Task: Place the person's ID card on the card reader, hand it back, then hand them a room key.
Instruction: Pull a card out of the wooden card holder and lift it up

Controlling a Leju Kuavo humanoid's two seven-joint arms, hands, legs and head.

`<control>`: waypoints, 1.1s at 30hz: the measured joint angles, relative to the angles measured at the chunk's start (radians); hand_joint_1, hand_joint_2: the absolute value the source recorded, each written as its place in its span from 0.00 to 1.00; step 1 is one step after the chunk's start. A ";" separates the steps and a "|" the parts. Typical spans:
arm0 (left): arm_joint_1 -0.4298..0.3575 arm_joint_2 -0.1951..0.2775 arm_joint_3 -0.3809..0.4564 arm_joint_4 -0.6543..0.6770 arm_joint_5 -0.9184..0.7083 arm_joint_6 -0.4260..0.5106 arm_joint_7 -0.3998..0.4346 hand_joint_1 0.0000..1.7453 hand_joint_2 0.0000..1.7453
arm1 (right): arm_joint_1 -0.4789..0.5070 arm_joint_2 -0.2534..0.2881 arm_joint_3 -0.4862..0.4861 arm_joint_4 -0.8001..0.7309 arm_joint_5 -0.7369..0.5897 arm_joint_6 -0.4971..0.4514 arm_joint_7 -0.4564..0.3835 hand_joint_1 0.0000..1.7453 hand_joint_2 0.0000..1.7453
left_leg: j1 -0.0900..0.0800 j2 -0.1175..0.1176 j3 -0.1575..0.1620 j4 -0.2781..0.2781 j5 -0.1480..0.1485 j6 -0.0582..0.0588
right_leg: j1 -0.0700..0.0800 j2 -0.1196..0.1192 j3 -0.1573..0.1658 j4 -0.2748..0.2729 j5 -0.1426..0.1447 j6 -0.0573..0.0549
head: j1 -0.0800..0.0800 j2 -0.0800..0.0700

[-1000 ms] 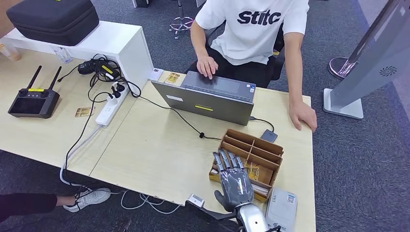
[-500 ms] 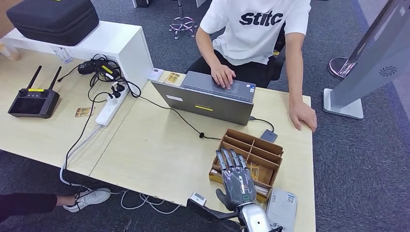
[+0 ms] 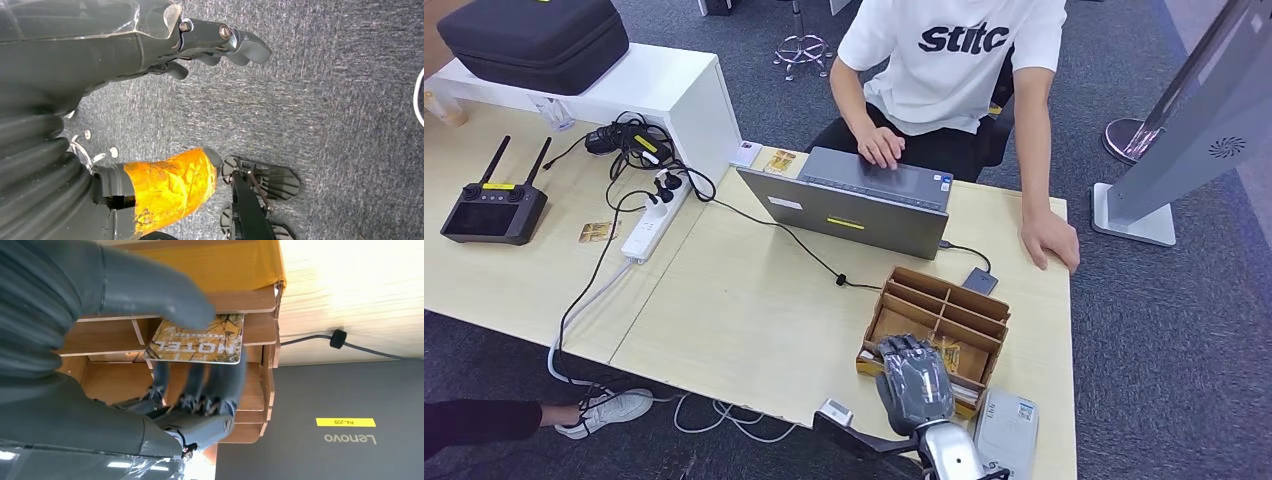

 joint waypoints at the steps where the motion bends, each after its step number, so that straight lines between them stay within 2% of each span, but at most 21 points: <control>1: 0.000 0.000 0.000 0.000 0.000 0.000 0.000 0.00 1.00 | 0.000 0.000 -0.001 0.001 0.000 0.000 0.000 0.96 1.00 | 0.000 0.000 0.000 0.000 0.000 0.000 | 0.000 0.000 0.000 0.000 0.000 0.000 | 0.000 0.000; 6: 0.000 0.000 0.000 0.000 -0.001 0.000 0.000 0.00 1.00 | 0.000 0.000 -0.004 0.005 0.001 0.000 0.000 1.00 1.00 | 0.000 0.000 0.000 0.000 0.000 0.000 | 0.000 0.000 0.000 0.000 0.000 0.000 | 0.000 0.000; 18: 0.000 0.000 0.004 0.000 -0.006 0.001 0.000 0.00 1.00 | -0.014 0.006 -0.018 0.005 0.017 -0.006 0.009 0.96 1.00 | 0.000 0.000 0.000 0.000 0.000 0.000 | 0.000 0.000 0.000 0.000 0.000 0.000 | 0.000 0.000; 27: 0.000 -0.001 0.008 0.000 -0.011 0.002 0.000 0.00 1.00 | -0.018 0.006 -0.051 -0.149 0.004 -0.056 -0.014 1.00 1.00 | 0.000 0.000 0.000 0.000 0.000 0.000 | 0.000 0.000 0.000 0.000 0.000 0.000 | 0.000 0.000; 33: 0.000 -0.002 0.008 0.000 -0.022 0.002 0.000 0.00 1.00 | -0.023 0.008 -0.079 -0.247 -0.082 -0.062 -0.088 1.00 1.00 | 0.000 0.000 0.000 0.000 0.000 0.000 | 0.000 0.000 0.000 0.000 0.000 0.000 | 0.000 0.000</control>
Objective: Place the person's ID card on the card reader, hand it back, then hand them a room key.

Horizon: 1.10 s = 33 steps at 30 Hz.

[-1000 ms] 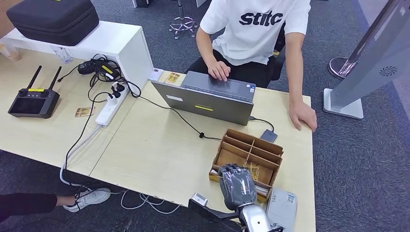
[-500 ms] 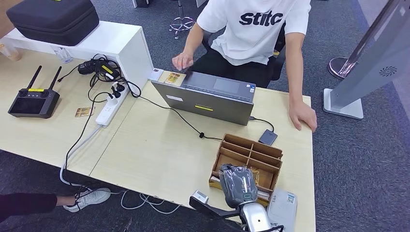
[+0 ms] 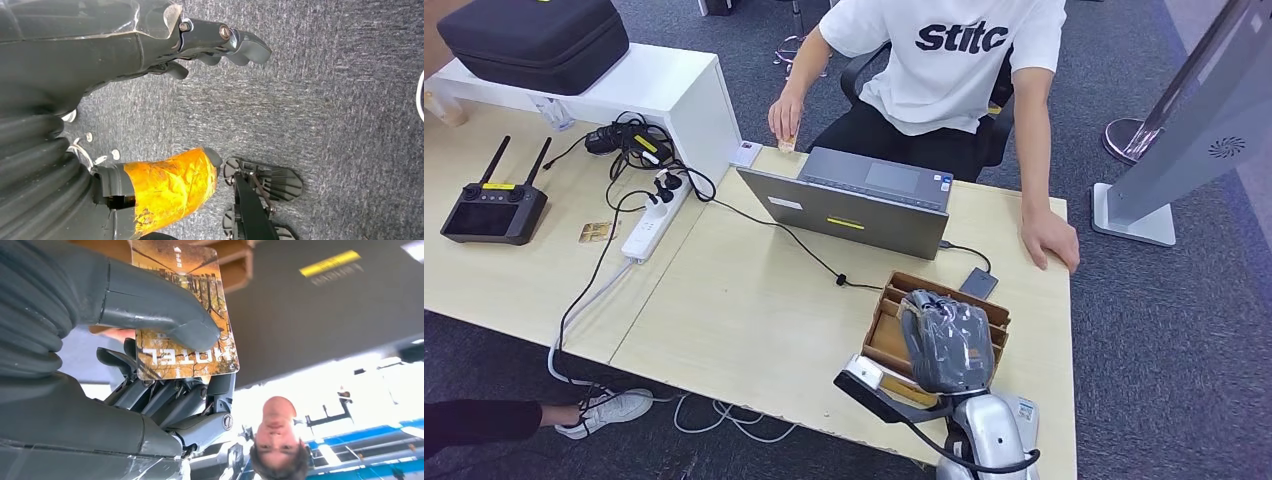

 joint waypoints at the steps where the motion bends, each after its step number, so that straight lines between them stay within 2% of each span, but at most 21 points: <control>1: 0.000 0.000 0.000 0.000 -0.002 0.000 0.000 0.00 1.00 | -0.002 0.002 -0.003 -0.012 -0.018 0.008 -0.011 1.00 1.00 | 0.000 0.000 0.000 0.000 0.000 0.000 | 0.000 0.000 0.000 0.000 0.000 0.000 | 0.000 0.000; 7: 0.000 0.000 0.000 0.000 -0.008 -0.001 0.000 0.00 1.00 | -0.016 0.012 -0.018 -0.054 -0.074 0.041 -0.039 0.99 1.00 | 0.000 0.000 0.000 0.000 0.000 0.000 | 0.000 0.000 0.000 0.000 0.000 0.000 | 0.000 0.000; 10: 0.000 0.000 0.000 0.000 -0.016 -0.002 0.000 0.00 1.00 | -0.032 0.020 -0.025 -0.055 -0.151 0.091 -0.065 1.00 1.00 | 0.000 0.000 0.000 0.000 0.000 0.000 | 0.000 0.000 0.000 0.000 0.000 0.000 | 0.000 0.000; 17: -0.004 0.005 0.000 0.000 -0.054 -0.010 0.003 0.00 1.00 | -0.218 0.061 -0.108 0.049 -0.324 0.223 -0.056 1.00 1.00 | 0.000 0.000 0.000 0.000 0.003 0.000 | 0.000 0.000 0.000 0.000 0.002 0.000 | 0.000 0.000; 24: -0.006 0.008 0.000 0.000 -0.073 -0.014 0.004 0.00 1.00 | -0.375 0.089 -0.214 0.180 -0.336 0.250 -0.026 1.00 1.00 | 0.000 0.000 0.000 0.000 0.003 0.000 | 0.000 0.000 0.000 0.000 0.003 0.000 | 0.000 0.000; 33: -0.007 0.008 0.000 0.000 -0.074 -0.015 0.004 0.00 1.00 | -0.403 0.095 -0.237 0.209 -0.336 0.251 -0.023 1.00 1.00 | 0.000 0.000 0.000 0.000 0.003 0.000 | 0.000 0.000 0.000 0.000 0.003 0.000 | 0.000 0.000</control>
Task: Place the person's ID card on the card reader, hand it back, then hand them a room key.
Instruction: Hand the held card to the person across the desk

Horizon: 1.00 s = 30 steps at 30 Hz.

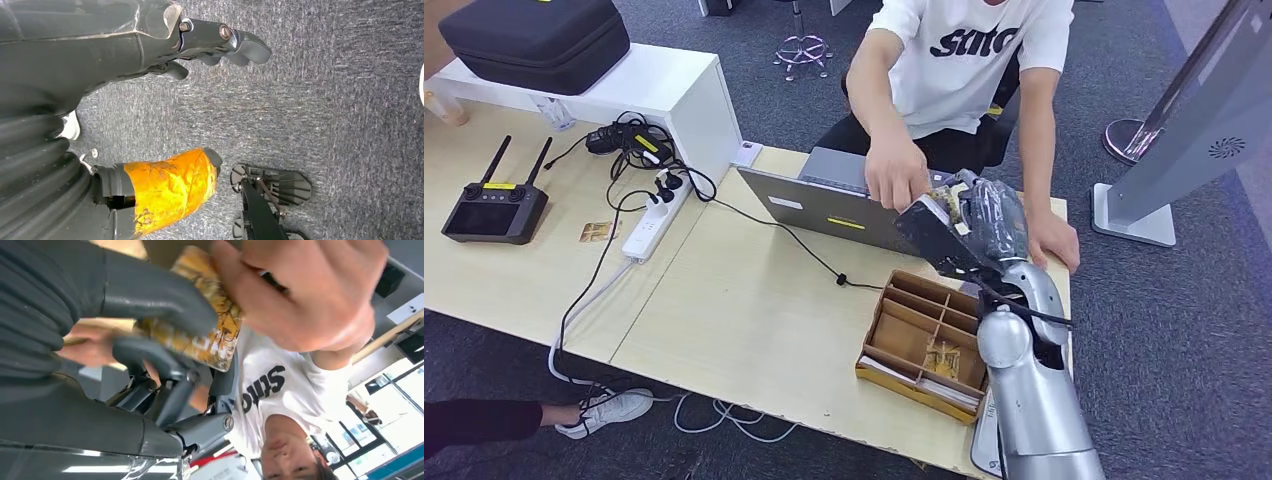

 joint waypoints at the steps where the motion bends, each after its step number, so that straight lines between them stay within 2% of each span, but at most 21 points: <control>1: 0.000 0.000 0.000 0.000 0.000 0.000 0.000 0.00 1.00 | -0.006 0.002 -0.005 0.007 0.000 0.000 0.000 0.86 1.00 | 0.000 0.000 0.000 0.000 0.000 0.000 | 0.000 0.000 0.000 0.000 0.000 0.000 | 0.000 0.000; 3: -0.001 0.000 0.000 0.000 -0.001 0.000 0.000 0.00 1.00 | -0.021 0.006 -0.022 0.024 -0.011 0.001 -0.001 0.36 1.00 | 0.000 0.000 0.000 0.000 0.000 0.000 | 0.000 0.000 0.000 0.000 0.000 0.000 | 0.000 0.000; 4: -0.001 0.000 0.000 0.000 -0.002 0.000 0.000 0.00 1.00 | -0.027 0.010 -0.048 0.034 -0.066 0.002 -0.012 0.11 1.00 | 0.000 0.000 0.000 0.000 0.000 0.000 | 0.000 0.000 0.000 0.000 0.000 0.000 | 0.000 0.000; 5: -0.001 0.000 0.000 0.000 -0.003 0.001 0.000 0.00 1.00 | -0.030 0.013 -0.079 0.039 -0.139 0.004 -0.030 0.00 1.00 | 0.000 0.000 0.000 0.000 0.000 0.000 | 0.000 0.000 0.000 0.000 0.000 0.000 | 0.000 0.000; 8: -0.001 0.000 0.000 0.000 -0.007 0.003 0.000 0.00 1.00 | -0.029 0.017 -0.181 0.020 -0.359 0.006 -0.098 0.00 1.00 | 0.000 -0.001 0.000 0.000 0.000 0.000 | 0.000 -0.001 0.000 0.000 0.000 0.000 | 0.000 0.000; 13: 0.000 -0.001 0.000 0.000 -0.016 0.010 0.004 0.00 1.00 | -0.008 0.016 -0.360 -0.084 -0.568 -0.023 -0.161 0.00 1.00 | 0.000 -0.002 0.000 0.001 0.000 0.000 | 0.000 -0.001 0.000 -0.001 0.000 0.000 | 0.000 0.000; 19: 0.000 -0.002 0.000 0.000 -0.019 0.010 0.005 0.00 1.00 | 0.035 -0.012 -0.680 -0.156 -0.753 -0.034 -0.265 0.00 1.00 | -0.001 -0.003 0.000 0.001 -0.001 0.001 | 0.000 -0.003 0.000 -0.002 0.000 0.001 | 0.000 0.000; 22: 0.001 -0.002 0.000 0.000 -0.018 0.009 -0.001 0.00 1.00 | 0.071 -0.075 -0.861 -0.075 -0.844 -0.034 -0.354 0.00 1.00 | -0.001 -0.006 0.000 0.001 -0.002 0.002 | 0.000 -0.005 0.002 -0.003 -0.001 0.001 | 0.000 0.000; 26: 0.004 -0.002 0.000 0.000 -0.016 0.008 -0.009 0.00 1.00 | 0.146 -0.206 -1.086 0.178 -0.903 -0.033 -0.492 0.00 1.00 | 0.000 -0.010 -0.001 0.001 -0.003 0.004 | 0.000 -0.010 0.003 -0.004 -0.002 0.003 | 0.000 0.000; 30: 0.006 -0.002 0.003 0.000 -0.009 0.004 -0.023 0.00 1.00 | 0.252 -0.318 -1.242 0.470 -0.888 -0.080 -0.491 0.00 1.00 | 0.000 -0.013 -0.001 0.001 -0.005 0.006 | 0.000 -0.012 0.004 -0.004 -0.005 0.007 | 0.000 0.000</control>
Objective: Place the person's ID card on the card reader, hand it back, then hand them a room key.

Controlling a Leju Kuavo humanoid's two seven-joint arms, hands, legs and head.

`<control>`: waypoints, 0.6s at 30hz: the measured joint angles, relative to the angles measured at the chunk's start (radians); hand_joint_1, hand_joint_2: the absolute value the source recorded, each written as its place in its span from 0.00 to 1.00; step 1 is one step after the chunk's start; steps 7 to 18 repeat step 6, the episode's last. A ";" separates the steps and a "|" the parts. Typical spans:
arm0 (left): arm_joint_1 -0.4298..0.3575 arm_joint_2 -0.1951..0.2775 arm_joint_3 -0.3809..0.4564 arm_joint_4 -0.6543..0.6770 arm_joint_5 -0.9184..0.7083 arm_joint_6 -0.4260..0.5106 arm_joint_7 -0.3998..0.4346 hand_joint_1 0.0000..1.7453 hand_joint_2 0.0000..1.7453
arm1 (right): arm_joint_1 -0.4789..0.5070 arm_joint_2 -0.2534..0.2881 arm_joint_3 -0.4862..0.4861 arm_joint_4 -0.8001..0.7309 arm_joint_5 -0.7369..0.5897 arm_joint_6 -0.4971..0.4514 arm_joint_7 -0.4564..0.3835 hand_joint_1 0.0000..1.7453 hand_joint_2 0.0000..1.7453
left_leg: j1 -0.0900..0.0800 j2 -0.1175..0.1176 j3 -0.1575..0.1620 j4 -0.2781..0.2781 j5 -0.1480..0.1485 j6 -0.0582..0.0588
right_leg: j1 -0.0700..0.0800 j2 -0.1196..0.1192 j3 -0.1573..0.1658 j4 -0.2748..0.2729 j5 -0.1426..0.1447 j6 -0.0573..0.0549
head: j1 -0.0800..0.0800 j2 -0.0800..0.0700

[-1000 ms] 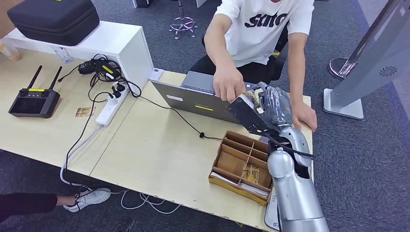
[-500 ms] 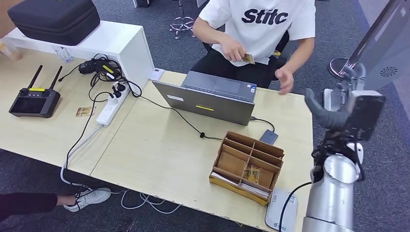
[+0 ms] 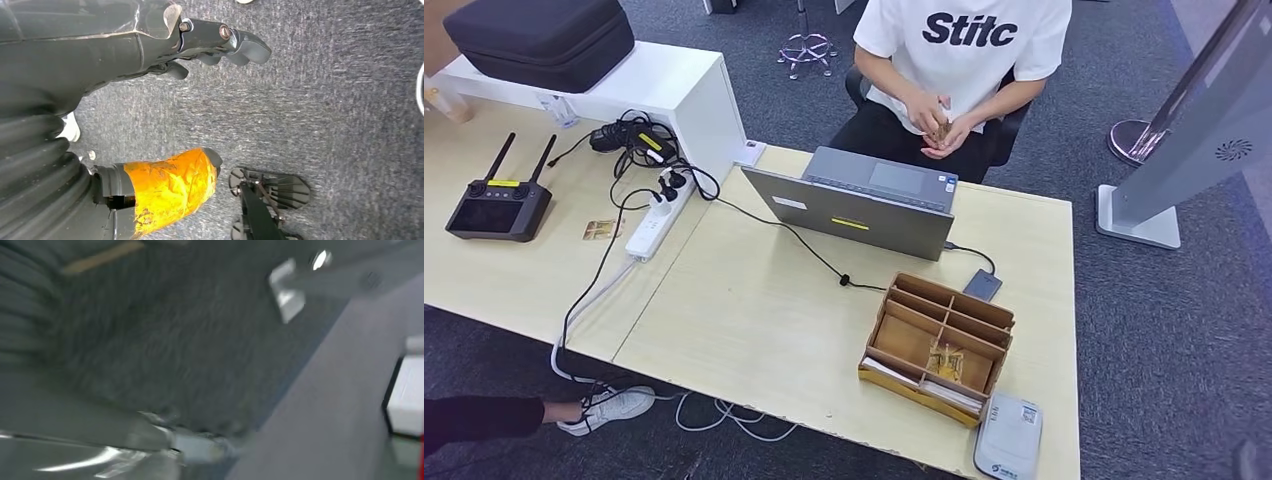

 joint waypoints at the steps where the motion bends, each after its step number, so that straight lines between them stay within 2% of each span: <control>1: 0.001 0.000 0.002 0.000 0.002 -0.001 -0.003 0.00 1.00 | 0.030 -0.019 -0.029 0.064 0.004 -0.006 0.001 0.00 1.00 | 0.000 -0.001 0.000 0.000 -0.001 0.000 | 0.000 -0.001 0.000 0.000 -0.001 0.001 | 0.000 0.000; 3: 0.005 0.000 0.008 0.000 0.005 -0.002 -0.004 0.00 1.00 | 0.080 -0.045 -0.074 0.169 0.014 -0.019 0.007 0.00 1.00 | 0.000 0.001 0.000 -0.001 -0.002 -0.001 | 0.000 0.001 -0.001 0.001 -0.001 0.000 | 0.000 0.000; 6: 0.005 -0.001 0.013 0.000 0.006 -0.004 -0.007 0.00 1.00 | 0.122 -0.067 -0.101 0.279 0.068 -0.063 0.121 0.00 1.00 | 0.000 0.003 0.001 -0.001 -0.003 -0.002 | 0.000 0.004 -0.001 0.001 -0.002 -0.001 | 0.000 0.000; 18: 0.005 -0.001 0.013 0.000 0.006 -0.004 -0.007 0.00 1.00 | 0.122 -0.067 -0.101 0.279 0.068 -0.063 0.121 0.00 1.00 | 0.000 0.003 0.001 -0.001 -0.003 -0.002 | 0.000 0.004 -0.001 0.001 -0.002 -0.001 | 0.000 0.000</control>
